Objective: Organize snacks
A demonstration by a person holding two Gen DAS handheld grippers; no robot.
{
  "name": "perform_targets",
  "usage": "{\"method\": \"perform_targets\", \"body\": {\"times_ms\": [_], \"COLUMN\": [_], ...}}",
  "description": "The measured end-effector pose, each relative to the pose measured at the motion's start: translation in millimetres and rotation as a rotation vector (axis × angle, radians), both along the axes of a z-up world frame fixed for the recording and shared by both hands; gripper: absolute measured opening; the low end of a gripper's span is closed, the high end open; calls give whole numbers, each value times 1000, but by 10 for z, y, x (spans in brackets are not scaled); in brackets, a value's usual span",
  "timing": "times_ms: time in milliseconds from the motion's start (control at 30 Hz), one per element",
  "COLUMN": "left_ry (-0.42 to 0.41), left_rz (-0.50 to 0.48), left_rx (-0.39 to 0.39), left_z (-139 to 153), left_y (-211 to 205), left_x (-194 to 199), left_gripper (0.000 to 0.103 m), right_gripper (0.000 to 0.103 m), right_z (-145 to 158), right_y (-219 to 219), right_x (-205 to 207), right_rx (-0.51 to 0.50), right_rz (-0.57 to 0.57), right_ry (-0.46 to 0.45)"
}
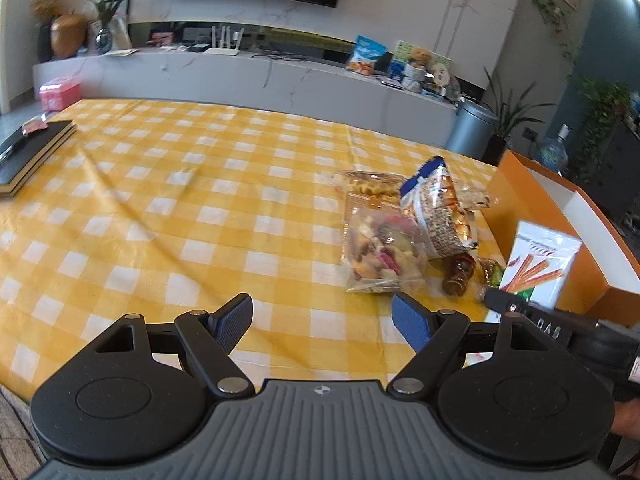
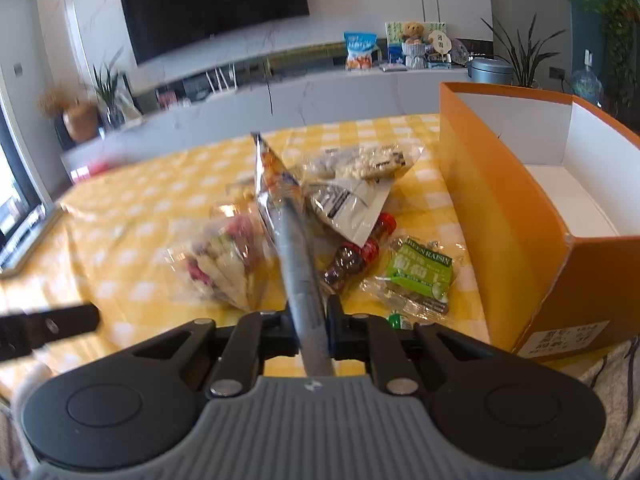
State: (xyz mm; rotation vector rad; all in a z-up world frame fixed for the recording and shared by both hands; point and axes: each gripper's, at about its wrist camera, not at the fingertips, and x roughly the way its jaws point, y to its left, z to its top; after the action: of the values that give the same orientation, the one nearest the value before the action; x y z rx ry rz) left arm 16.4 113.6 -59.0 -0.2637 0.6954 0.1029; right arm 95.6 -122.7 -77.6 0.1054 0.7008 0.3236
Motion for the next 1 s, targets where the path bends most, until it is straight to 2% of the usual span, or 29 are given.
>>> {"method": "perform_targets", "body": {"times_ms": [100,233,400,433,633,767,933,1000], "left_ry": [-19,7,29,38,98,136,266,272], "left_rz": [-12,-30,-183,-190,-215,-198,-143,-141], "left_rx": [3,16,55,53,134,148,139,137], "left_z": [34,59,78,77,4,-88,-331,-419], "left_y": [-50,-163,-414,-448,-611,-605,-546,-522], "left_x": [34,198,422,474,840,1067,1340,1376], "left_gripper": [93,94,96,96,97,97,97,97], "right_gripper": [7,7,7,7,7,7,7,7], "right_z": [69,157,105,92,46,-3,-37,-47], "right_y": [-160,-273,-344,-359,-481,-466,-432,-431], "right_x": [-58,-150,-115,-114,-126,-100,-113,-107], "right_rx": [90,135,164,168,224,228,225,228], "right_rz": [-17,-16,-33,-38,-43,-35,-9,-11], "right_ry": [-32,-98,-68,-61,-27,-8,2,6]}}
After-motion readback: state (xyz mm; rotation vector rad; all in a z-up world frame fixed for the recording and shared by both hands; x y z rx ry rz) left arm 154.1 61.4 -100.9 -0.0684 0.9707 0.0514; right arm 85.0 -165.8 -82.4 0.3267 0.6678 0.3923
